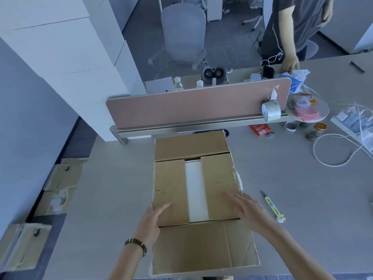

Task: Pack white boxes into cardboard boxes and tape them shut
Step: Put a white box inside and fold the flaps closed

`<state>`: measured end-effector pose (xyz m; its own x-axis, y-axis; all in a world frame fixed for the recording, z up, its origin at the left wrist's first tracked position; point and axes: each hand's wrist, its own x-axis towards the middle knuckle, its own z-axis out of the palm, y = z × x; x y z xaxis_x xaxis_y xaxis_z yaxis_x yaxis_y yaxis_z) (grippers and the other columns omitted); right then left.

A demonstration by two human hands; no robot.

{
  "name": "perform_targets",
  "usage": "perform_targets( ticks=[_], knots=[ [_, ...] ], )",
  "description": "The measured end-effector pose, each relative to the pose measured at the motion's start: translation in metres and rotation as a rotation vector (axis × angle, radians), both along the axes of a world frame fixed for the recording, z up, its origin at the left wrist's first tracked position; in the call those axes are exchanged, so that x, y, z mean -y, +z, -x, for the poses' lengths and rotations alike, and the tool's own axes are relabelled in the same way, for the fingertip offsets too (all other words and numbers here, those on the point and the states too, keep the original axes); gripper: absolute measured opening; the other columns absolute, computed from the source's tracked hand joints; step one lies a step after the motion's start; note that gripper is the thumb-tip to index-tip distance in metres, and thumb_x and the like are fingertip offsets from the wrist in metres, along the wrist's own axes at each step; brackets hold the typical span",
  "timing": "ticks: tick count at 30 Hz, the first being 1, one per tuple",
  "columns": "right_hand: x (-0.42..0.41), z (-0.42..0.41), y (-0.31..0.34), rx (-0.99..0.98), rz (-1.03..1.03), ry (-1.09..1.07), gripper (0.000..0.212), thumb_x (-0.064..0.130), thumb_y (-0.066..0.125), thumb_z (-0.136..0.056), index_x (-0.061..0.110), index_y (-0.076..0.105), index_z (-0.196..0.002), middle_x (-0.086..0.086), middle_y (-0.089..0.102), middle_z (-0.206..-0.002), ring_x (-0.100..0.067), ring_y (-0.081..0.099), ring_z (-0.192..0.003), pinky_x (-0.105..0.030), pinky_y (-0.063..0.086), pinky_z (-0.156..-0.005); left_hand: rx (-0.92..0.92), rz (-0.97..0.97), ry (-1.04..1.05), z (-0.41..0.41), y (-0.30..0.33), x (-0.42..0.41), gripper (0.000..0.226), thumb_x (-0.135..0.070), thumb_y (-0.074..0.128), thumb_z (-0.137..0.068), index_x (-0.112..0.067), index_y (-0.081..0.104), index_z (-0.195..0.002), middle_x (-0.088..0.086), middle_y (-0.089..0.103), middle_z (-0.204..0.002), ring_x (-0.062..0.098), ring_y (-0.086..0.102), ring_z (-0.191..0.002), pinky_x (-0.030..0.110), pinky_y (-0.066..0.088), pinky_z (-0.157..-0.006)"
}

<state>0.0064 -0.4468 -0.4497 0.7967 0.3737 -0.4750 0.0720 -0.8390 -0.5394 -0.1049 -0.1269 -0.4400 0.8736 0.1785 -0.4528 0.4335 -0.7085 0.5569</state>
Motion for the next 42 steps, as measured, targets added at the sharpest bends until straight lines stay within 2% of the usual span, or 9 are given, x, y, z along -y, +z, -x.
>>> perform_targets(
  ticks=[3, 6, 15, 20, 23, 26, 31, 35, 42],
  knots=[
    [-0.002, 0.001, -0.008, -0.001, -0.007, -0.029, 0.06, 0.022, 0.043, -0.104, 0.063, 0.027, -0.144, 0.001, 0.052, -0.132, -0.017, 0.054, -0.108, -0.033, 0.045, -0.092, -0.005, 0.011, -0.047, -0.002, -0.007, -0.014, 0.079, 0.011, 0.033, -0.097, -0.057, 0.042, -0.135, 0.007, 0.019, -0.162, 0.016, 0.019, -0.151, 0.02, 0.02, -0.114],
    [-0.002, 0.006, -0.015, 0.008, 0.005, -0.047, 0.059, 0.023, 0.04, -0.106, 0.061, 0.024, -0.148, 0.0, 0.047, -0.14, -0.021, 0.049, -0.129, -0.035, 0.042, -0.095, 0.032, 0.022, -0.086, 0.001, -0.014, -0.025, 0.074, 0.005, 0.036, -0.099, -0.064, 0.039, -0.127, 0.01, 0.021, -0.163, 0.016, 0.013, -0.152, 0.03, 0.017, -0.122],
    [-0.002, 0.02, -0.023, 0.049, 0.014, -0.093, 0.06, 0.024, 0.044, -0.104, 0.064, 0.027, -0.145, 0.005, 0.052, -0.116, -0.017, 0.057, -0.102, -0.036, 0.048, -0.088, 0.148, 0.119, -0.113, 0.022, -0.031, -0.036, 0.072, 0.0, 0.039, -0.103, -0.066, 0.043, -0.129, -0.008, 0.028, -0.16, 0.004, 0.027, -0.146, 0.008, 0.02, -0.113],
    [0.012, 0.04, -0.025, 0.057, -0.029, -0.035, 0.063, 0.028, 0.052, -0.1, 0.068, 0.027, -0.141, 0.019, 0.048, -0.121, -0.015, 0.056, -0.107, -0.035, 0.047, -0.093, 0.142, 0.106, -0.079, 0.051, -0.023, -0.024, 0.063, -0.002, 0.037, -0.104, -0.059, 0.044, -0.128, -0.014, 0.036, -0.155, -0.005, 0.036, -0.136, -0.001, 0.024, -0.102],
    [0.026, 0.048, -0.022, 0.044, -0.045, 0.001, 0.063, 0.031, 0.057, -0.098, 0.071, 0.026, -0.135, 0.029, 0.044, -0.101, -0.003, 0.049, -0.091, -0.028, 0.042, -0.086, 0.118, 0.06, -0.015, 0.068, -0.015, -0.011, 0.05, -0.005, 0.041, -0.104, -0.05, 0.05, -0.125, 0.014, 0.064, -0.122, -0.005, 0.054, -0.079, 0.005, 0.04, -0.071],
    [0.042, 0.055, -0.019, 0.001, -0.098, 0.037, 0.061, 0.029, 0.061, -0.095, 0.07, 0.033, -0.132, 0.02, 0.056, -0.101, 0.005, 0.052, -0.081, -0.02, 0.044, -0.079, 0.119, 0.083, 0.009, 0.087, -0.007, 0.001, 0.05, -0.005, 0.044, -0.102, -0.053, 0.051, -0.115, 0.006, 0.051, -0.073, 0.001, 0.041, -0.052, 0.012, 0.036, -0.055],
    [0.071, 0.061, -0.021, -0.077, -0.195, -0.016, 0.059, 0.017, 0.055, -0.098, 0.071, 0.047, -0.121, 0.023, 0.059, -0.115, 0.005, 0.069, -0.091, -0.031, 0.052, -0.092, 0.1, 0.02, 0.018, 0.115, -0.009, 0.001, 0.045, -0.005, 0.035, -0.105, -0.042, 0.054, -0.123, 0.007, 0.059, -0.089, -0.005, 0.049, -0.065, 0.018, 0.046, -0.072],
    [0.087, 0.069, -0.037, -0.106, -0.221, -0.001, 0.081, 0.005, 0.06, -0.093, 0.078, 0.041, -0.125, 0.026, 0.06, -0.123, 0.003, 0.069, -0.097, -0.038, 0.054, -0.097, 0.043, -0.004, -0.031, 0.135, -0.015, -0.002, 0.062, -0.001, 0.05, -0.098, -0.052, 0.041, -0.133, -0.011, 0.048, -0.143, -0.002, 0.053, -0.117, 0.011, 0.042, -0.096],
    [0.092, 0.075, -0.039, -0.157, -0.275, 0.028, 0.087, 0.018, 0.076, -0.088, 0.077, 0.031, -0.132, 0.013, 0.061, -0.123, -0.001, 0.071, -0.098, -0.036, 0.055, -0.098, -0.076, -0.004, -0.08, 0.149, -0.008, -0.003, 0.077, -0.016, 0.063, -0.095, -0.057, 0.021, -0.144, -0.012, 0.039, -0.151, 0.002, 0.053, -0.117, 0.024, 0.047, -0.102]
  ],
)
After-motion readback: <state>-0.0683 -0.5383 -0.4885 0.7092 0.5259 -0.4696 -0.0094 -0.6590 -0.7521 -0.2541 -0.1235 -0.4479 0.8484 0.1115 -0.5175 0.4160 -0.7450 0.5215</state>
